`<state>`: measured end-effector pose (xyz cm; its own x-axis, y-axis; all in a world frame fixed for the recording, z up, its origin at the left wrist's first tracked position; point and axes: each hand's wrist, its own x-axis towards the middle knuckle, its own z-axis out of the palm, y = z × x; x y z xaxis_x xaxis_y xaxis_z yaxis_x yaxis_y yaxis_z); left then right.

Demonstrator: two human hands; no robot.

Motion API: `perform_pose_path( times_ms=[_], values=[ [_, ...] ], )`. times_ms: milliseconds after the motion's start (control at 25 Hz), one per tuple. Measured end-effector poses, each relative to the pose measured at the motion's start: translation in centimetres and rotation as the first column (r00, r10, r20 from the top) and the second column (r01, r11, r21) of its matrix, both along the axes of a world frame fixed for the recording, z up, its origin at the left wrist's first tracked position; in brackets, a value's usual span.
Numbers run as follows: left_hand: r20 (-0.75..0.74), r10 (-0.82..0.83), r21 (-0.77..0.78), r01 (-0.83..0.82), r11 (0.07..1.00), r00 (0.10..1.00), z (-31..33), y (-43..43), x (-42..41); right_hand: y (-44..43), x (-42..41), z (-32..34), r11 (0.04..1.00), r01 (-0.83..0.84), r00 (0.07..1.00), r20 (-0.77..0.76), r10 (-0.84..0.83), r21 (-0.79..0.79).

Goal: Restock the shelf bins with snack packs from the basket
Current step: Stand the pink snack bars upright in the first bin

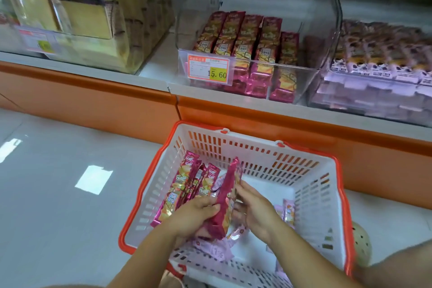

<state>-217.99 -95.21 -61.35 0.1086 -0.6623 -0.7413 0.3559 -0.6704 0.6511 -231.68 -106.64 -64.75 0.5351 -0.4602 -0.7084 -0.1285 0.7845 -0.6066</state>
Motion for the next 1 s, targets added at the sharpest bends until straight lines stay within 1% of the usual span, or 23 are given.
perform_pose_path(
  times_ms=[40, 80, 120, 200, 320, 440, 520, 600, 680, 760, 800, 840, 920, 960, 1000],
  values=[
    [-0.085, 0.046, 0.003, -0.046, 0.999, 0.995, -0.2, 0.3, -0.1, -0.2, -0.1, -0.1, 0.997, 0.073, 0.997, 0.020, -0.074, 0.023],
    [-0.140, 0.075, 0.006, -0.075, 0.997, 0.987, -0.3, 0.5, -0.3, -0.5, -0.4, 0.0, 0.991, 0.127, 0.991, 0.030, -0.128, 0.034],
    [-0.182, 0.094, 0.008, -0.094, 0.996, 0.979, -0.3, 0.6, -0.6, -0.7, -0.6, 0.0, 0.989, 0.145, 0.989, 0.035, -0.146, 0.033],
    [-0.225, 0.119, 0.013, -0.119, 0.993, 0.967, -0.1, 0.6, -1.2, -1.0, -0.8, 0.1, 0.991, 0.132, 0.991, 0.024, -0.132, 0.012],
    [-0.212, 0.127, 0.004, -0.129, 0.992, 0.969, 0.7, 0.5, -1.6, -1.0, -0.9, 0.5, 0.992, 0.124, 0.992, 0.005, -0.124, -0.017],
    [-0.170, 0.105, -0.025, -0.111, 0.994, 0.980, 1.3, 0.5, -1.7, -1.0, -1.3, 1.1, 0.992, 0.125, 0.992, 0.032, -0.124, -0.033],
    [-0.139, 0.052, -0.045, -0.058, 0.997, 0.989, 1.8, 0.6, -2.0, -0.9, -1.5, 1.7, 0.992, 0.107, 0.994, 0.030, -0.105, -0.062],
    [-0.141, 0.033, -0.069, -0.044, 0.997, 0.989, 2.4, 0.9, -2.1, -0.6, -1.6, 2.7, 0.992, 0.037, 0.999, 0.038, -0.032, -0.121],
    [-0.147, 0.030, -0.110, -0.046, 0.993, 0.989, 2.6, 1.2, -1.7, -0.2, -1.5, 4.2, 0.976, -0.063, 0.996, 0.053, 0.075, -0.208],
    [-0.104, 0.052, -0.133, -0.066, 0.989, 0.993, 3.1, 1.2, -1.1, 0.1, -1.2, 5.9, 0.943, -0.130, 0.988, 0.040, 0.150, -0.306],
    [-0.073, 0.039, -0.169, -0.051, 0.984, 0.997, 3.6, 1.0, -0.8, 0.2, -1.0, 7.0, 0.922, -0.150, 0.985, 0.022, 0.169, -0.358],
    [-0.016, 0.003, -0.209, -0.006, 0.978, 1.000, 4.3, 0.8, -0.6, 0.4, -0.8, 8.1, 0.899, -0.158, 0.985, 0.004, 0.174, -0.408],
    [0.146, -0.045, -0.266, 0.083, 0.960, 0.988, 6.1, 0.1, -0.2, 0.3, -0.5, 10.4, 0.846, -0.145, 0.988, -0.030, 0.151, -0.513],
    [0.197, -0.039, -0.278, 0.094, 0.956, 0.980, 7.3, -0.3, 0.0, 0.3, -0.5, 11.7, 0.815, -0.136, 0.989, -0.035, 0.141, -0.563],
    [0.211, -0.030, -0.298, 0.093, 0.950, 0.977, 8.5, -0.8, 0.3, 0.2, -0.3, 13.0, 0.780, -0.129, 0.990, -0.039, 0.133, -0.613]
  ],
)
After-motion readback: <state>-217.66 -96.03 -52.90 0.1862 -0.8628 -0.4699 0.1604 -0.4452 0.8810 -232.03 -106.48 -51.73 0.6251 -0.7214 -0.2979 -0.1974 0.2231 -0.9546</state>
